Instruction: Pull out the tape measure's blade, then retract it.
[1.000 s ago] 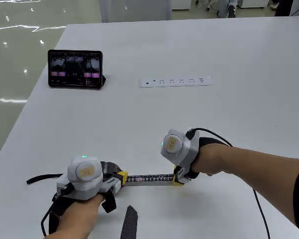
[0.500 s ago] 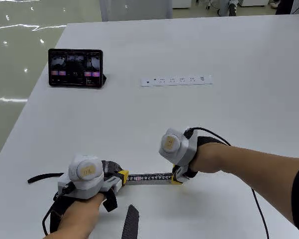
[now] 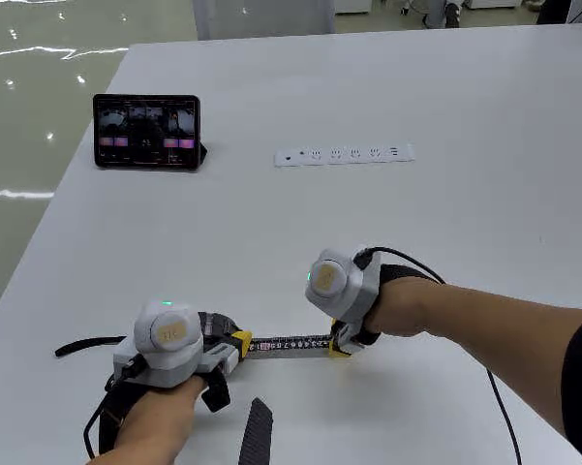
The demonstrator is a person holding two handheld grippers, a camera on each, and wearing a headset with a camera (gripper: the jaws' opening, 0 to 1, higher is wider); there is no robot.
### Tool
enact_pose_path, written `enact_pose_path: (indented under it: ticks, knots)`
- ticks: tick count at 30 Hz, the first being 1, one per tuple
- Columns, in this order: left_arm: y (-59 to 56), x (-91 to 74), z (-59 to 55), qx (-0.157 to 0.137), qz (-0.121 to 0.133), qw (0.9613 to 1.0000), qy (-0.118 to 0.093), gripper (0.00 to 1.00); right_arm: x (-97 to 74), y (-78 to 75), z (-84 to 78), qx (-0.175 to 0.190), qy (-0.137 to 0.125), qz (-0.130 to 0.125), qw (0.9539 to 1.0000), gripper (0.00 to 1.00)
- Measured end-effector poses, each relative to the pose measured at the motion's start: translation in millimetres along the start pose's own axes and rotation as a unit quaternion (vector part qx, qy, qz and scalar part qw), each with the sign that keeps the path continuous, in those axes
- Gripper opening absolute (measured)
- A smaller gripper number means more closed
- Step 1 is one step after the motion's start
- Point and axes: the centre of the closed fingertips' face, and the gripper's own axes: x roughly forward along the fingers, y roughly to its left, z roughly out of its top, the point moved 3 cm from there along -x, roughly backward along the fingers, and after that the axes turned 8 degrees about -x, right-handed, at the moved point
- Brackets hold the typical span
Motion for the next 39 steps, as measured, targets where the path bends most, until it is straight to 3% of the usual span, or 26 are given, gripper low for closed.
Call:
enact_pose_path:
  ticks: [39]
  knots:
    - [0.1, -0.7, -0.7, -0.002, 0.000, 1.0000, 0.004, 0.61, 4.9, 0.8, 15.5, 0.002, -0.012, -0.005, 0.9999, 0.09]
